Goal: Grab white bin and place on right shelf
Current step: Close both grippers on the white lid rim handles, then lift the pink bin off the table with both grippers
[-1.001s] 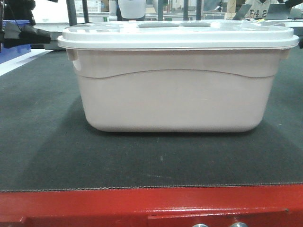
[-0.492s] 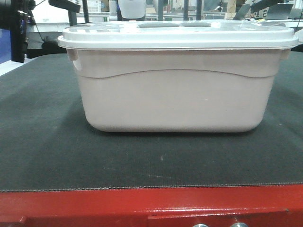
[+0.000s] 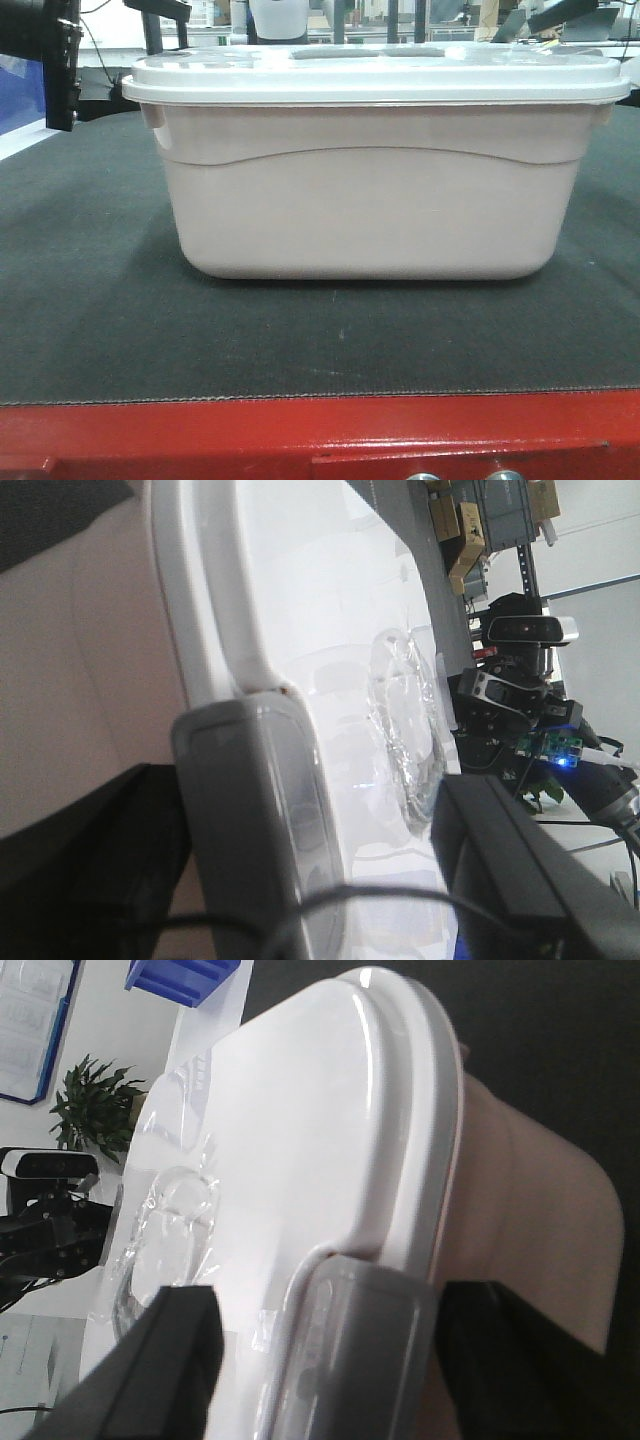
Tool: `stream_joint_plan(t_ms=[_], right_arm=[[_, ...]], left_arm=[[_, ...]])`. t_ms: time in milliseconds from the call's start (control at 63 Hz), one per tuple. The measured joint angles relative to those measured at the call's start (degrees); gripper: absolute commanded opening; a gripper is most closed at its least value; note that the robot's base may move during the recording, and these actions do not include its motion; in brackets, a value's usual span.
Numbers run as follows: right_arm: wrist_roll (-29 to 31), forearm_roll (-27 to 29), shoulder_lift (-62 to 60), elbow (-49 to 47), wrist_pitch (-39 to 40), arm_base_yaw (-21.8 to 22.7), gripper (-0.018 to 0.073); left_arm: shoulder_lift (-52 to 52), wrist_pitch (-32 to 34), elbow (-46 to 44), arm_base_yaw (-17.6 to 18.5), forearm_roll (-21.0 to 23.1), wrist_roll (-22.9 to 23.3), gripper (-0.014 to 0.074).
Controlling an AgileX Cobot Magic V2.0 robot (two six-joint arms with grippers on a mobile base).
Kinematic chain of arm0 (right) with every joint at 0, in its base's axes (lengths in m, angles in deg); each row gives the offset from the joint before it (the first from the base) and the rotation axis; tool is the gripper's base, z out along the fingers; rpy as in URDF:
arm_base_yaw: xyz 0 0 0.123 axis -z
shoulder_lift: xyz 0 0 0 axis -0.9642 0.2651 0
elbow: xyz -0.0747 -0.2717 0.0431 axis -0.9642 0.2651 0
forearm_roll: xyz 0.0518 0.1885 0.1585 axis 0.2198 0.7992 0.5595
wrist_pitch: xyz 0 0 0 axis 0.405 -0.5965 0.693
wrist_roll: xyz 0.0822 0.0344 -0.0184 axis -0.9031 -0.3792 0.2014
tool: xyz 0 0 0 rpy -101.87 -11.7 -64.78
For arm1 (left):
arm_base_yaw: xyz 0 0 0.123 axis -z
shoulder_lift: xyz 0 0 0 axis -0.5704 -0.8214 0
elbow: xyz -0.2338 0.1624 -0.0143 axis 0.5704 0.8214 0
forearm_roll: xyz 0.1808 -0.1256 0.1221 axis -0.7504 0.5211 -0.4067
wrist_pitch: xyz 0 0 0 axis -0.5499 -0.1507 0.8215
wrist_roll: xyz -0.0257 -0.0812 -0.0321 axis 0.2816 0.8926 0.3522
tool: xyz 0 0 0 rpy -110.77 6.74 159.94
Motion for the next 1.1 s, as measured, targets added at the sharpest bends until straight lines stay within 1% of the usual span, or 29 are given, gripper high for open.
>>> stream_joint_plan(t_ms=[79, 111, 222, 254, 286, 349, 413, 492, 635, 731, 937, 1096], right_arm=[[0.2, -0.3, 0.0, 0.0, 0.3, 0.0, 0.0282], [0.2, -0.4, 0.0, 0.0, 0.3, 0.0, 0.0234], [0.1, -0.1, 0.1, 0.0, 0.4, 0.0, 0.0116], [0.1, 0.0, 0.1, 0.0, 0.5, 0.1, 0.0071], [0.1, 0.0, 0.1, 0.0, 0.7, 0.1, 0.0052], [0.1, 0.1, 0.1, 0.0, 0.7, 0.3, 0.0057], [0.2, 0.6, 0.1, 0.0, 0.5, 0.5, 0.0057], [0.2, 0.9, 0.1, 0.0, 0.9, 0.6, 0.0057], [0.6, 1.9, -1.0, 0.0, 2.4, 0.6, 0.0057], [0.6, 3.7, -2.8, 0.0, 3.2, 0.7, 0.0057], [0.8, 7.6, -9.4, 0.0, 4.4, 0.7, 0.0057], [1.0, 10.3, -14.9, 0.0, 5.6, 0.6, 0.0057]], left_arm=[[0.0, 0.4, 0.0, 0.1, 0.0, 0.0, 0.0257], [0.0, 0.6, 0.0, 0.1, 0.0, 0.0, 0.0212], [0.0, 1.2, 0.0, 0.2, 0.0, 0.0, 0.0068], [0.0, 1.5, 0.0, 0.3, 0.3, 0.0, 0.0], [-0.1, 1.5, 0.0, 0.4, 0.9, 0.3, -0.0046], [-0.1, 1.9, 0.0, 0.5, 2.0, 1.0, -0.0132], [-0.1, 2.3, 0.0, 0.7, 2.7, 1.4, -0.0116], [-0.1, 2.6, -0.2, 1.1, 3.1, 1.6, -0.0117], [-0.1, 2.8, -2.1, 1.6, 2.7, 1.3, -0.0117], [0.5, 2.9, -4.0, 1.7, 2.5, 1.1, -0.0117], [5.6, 3.0, -9.4, 1.7, 2.1, 1.1, -0.0117], [10.3, 3.8, -13.3, 1.6, 1.6, 2.9, -0.0117]])
